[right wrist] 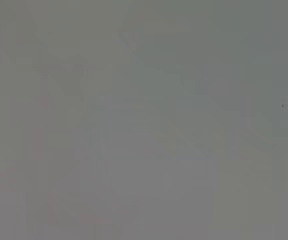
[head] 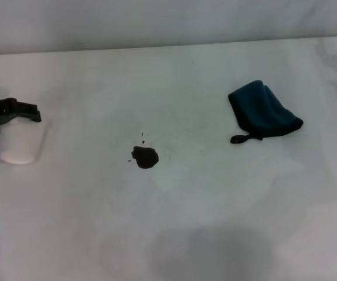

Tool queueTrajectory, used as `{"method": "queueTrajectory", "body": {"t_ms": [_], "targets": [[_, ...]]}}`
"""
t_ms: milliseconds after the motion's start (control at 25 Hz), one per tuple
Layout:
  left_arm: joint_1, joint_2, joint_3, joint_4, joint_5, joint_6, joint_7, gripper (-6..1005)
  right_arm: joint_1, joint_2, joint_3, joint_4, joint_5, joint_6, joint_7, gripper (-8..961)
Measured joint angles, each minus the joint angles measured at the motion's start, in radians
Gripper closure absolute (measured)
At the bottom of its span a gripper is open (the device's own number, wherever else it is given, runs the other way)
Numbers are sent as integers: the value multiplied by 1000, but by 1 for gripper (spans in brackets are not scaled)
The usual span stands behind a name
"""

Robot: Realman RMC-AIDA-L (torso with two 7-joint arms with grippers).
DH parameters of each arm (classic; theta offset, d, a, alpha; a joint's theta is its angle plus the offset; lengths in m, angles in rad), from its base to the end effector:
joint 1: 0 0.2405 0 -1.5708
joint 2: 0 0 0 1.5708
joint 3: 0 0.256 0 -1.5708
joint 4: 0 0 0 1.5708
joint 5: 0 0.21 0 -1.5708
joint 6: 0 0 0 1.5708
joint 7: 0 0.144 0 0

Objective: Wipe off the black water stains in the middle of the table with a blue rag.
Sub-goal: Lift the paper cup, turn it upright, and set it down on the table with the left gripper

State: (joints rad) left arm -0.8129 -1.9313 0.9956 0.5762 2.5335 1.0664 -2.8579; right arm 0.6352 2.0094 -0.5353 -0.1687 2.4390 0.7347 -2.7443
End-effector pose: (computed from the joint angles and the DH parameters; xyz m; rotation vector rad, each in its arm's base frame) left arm -0.2773 0.4300 0.0244 -1.8958 -1.7503 0.0267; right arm 0.3614 0.4128 0.0736 -1.3761 0.7785 0.5439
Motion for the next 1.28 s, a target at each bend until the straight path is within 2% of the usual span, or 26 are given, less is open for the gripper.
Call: {"method": "queueTrajectory", "body": {"t_ms": [160,320,440,600,720,800,840,880,920,1160,1280], "targets": [[0,0,0,3,-13,-10,0,126,0,0,0,0,1,0,0,82],[11,-3,0,35,-36,-14,0,199,-1,0,0,0,2,0,0,82],[36,-13,0,105,-57,-19,7,246,-1,1,0,0,2,0,0,82],[72,-49,0,215,-91,-52,78,285,-1,2,0,0,2,5,4,82],[117,-94,0,287,-173,-131,214,294,-2,2,0,0,2,6,17,82],[156,-128,2,314,-260,-223,341,292,-4,3,0,1,1,6,26,82],[186,-140,14,309,-365,-297,453,292,-6,3,0,4,2,6,28,82],[197,-143,23,298,-421,-325,504,291,-8,4,0,8,2,6,28,82],[197,-143,23,298,-421,-325,504,291,-8,4,0,8,2,6,28,82],[235,-149,63,182,-793,-397,919,284,-15,9,0,12,1,5,40,82],[262,-152,108,117,-1059,-423,1176,285,-15,9,0,12,1,4,46,82]]}}
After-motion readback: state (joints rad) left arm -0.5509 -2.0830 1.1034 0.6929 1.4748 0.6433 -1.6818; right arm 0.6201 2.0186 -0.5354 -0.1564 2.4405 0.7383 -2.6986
